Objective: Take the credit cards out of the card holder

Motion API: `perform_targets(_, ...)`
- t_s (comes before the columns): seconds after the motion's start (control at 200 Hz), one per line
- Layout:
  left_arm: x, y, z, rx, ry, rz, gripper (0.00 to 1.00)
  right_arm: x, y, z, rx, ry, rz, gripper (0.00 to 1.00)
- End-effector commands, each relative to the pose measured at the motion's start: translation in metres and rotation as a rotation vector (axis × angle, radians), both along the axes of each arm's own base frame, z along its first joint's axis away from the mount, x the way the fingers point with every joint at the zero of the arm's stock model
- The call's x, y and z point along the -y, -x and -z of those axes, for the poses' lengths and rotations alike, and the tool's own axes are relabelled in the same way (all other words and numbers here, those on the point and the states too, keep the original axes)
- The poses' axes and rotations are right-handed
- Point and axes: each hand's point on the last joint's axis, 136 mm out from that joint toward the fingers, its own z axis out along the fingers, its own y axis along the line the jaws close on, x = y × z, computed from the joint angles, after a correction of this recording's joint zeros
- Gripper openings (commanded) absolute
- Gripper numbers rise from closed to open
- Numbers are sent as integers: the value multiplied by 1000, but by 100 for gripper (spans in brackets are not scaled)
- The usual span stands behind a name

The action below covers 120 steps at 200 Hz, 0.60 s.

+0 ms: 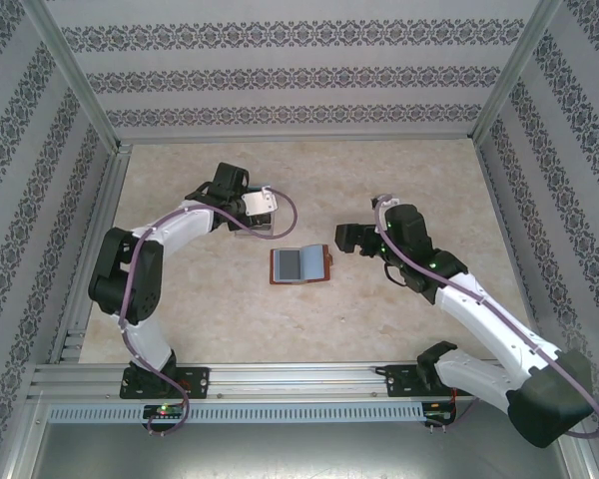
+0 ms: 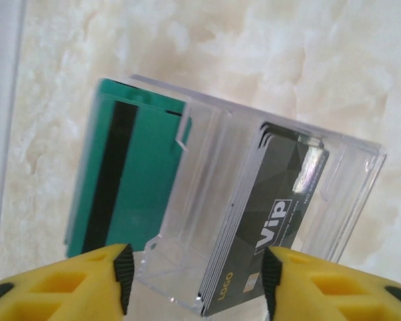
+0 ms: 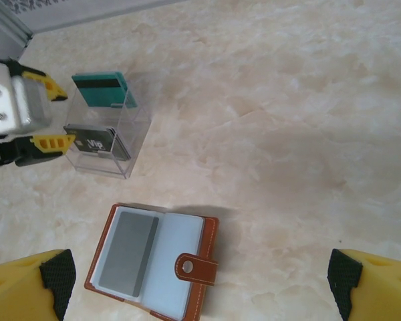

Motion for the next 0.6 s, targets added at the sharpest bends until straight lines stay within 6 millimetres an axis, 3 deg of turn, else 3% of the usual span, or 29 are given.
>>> perform_targets(0.0, 4, -4, -60, 42, 219, -134, 61, -11, -3, -3, -58, -1, -44, 98)
perform_targets(0.295, 3, 24, -124, -51, 651, -475, 77, -38, -8, 22, -195, 73, -76, 98)
perform_targets(0.365, 0, 32, -131, -99, 734, -563, 85, -50, -6, 25, -201, 80, -115, 98)
perform_targets(0.38, -1, 35, -132, -114, 750, -576, 96, -53, -6, 26, -203, 81, -123, 98)
perform_targets(0.395, -1, 37, -133, -124, 767, -590, 100, -55, -5, 27, -207, 81, -128, 98)
perform_targets(0.52, -9, 50, -135, -193, 888, -739, 99, -70, -2, 37, -253, 82, -156, 98)
perform_targets(0.595, -30, 59, -129, -195, 941, -937, 99, -78, 0, 44, -282, 77, -170, 98)
